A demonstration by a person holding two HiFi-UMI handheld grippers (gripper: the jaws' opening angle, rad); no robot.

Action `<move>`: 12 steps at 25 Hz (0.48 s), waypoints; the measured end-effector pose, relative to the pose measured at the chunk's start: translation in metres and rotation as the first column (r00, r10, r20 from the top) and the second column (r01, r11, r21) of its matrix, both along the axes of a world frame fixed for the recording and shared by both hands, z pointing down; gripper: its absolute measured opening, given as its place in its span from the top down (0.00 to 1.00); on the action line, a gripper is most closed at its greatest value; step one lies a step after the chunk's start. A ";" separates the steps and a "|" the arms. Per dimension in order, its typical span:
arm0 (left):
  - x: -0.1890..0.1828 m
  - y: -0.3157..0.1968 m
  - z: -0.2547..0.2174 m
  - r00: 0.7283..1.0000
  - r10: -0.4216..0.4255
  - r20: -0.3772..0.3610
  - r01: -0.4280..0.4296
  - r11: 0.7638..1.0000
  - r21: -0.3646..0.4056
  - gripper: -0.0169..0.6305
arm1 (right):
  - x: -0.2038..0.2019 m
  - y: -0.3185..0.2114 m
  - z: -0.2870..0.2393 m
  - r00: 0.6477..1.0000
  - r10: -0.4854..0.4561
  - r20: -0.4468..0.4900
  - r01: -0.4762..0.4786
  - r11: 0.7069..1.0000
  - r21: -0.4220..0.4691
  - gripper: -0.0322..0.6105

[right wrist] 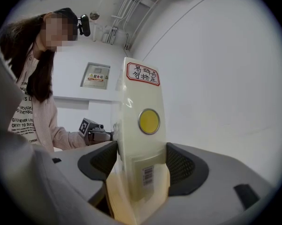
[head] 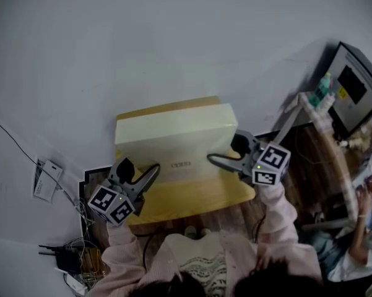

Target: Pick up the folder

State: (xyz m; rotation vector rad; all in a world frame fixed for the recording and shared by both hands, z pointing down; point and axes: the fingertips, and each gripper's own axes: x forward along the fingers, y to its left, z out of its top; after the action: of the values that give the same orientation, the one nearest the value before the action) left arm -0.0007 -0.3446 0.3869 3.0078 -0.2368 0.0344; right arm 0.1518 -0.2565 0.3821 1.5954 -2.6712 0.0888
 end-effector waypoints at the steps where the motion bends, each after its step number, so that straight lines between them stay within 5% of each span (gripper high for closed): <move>1: -0.001 0.002 -0.003 1.000 -0.003 -0.006 0.003 1.000 0.003 0.41 | -0.001 0.002 -0.002 1.000 0.000 -0.001 0.000 1.000 0.003 0.43; 12: -0.015 0.019 -0.029 0.997 -0.039 -0.061 0.042 0.998 0.048 0.41 | -0.013 0.016 -0.028 1.000 -0.007 -0.012 0.008 0.999 0.053 0.43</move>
State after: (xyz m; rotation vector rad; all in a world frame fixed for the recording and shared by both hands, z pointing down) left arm -0.0157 -0.3257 0.3579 3.0458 -0.2961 -0.0657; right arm 0.1387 -0.2405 0.3537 1.5945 -2.6928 0.0090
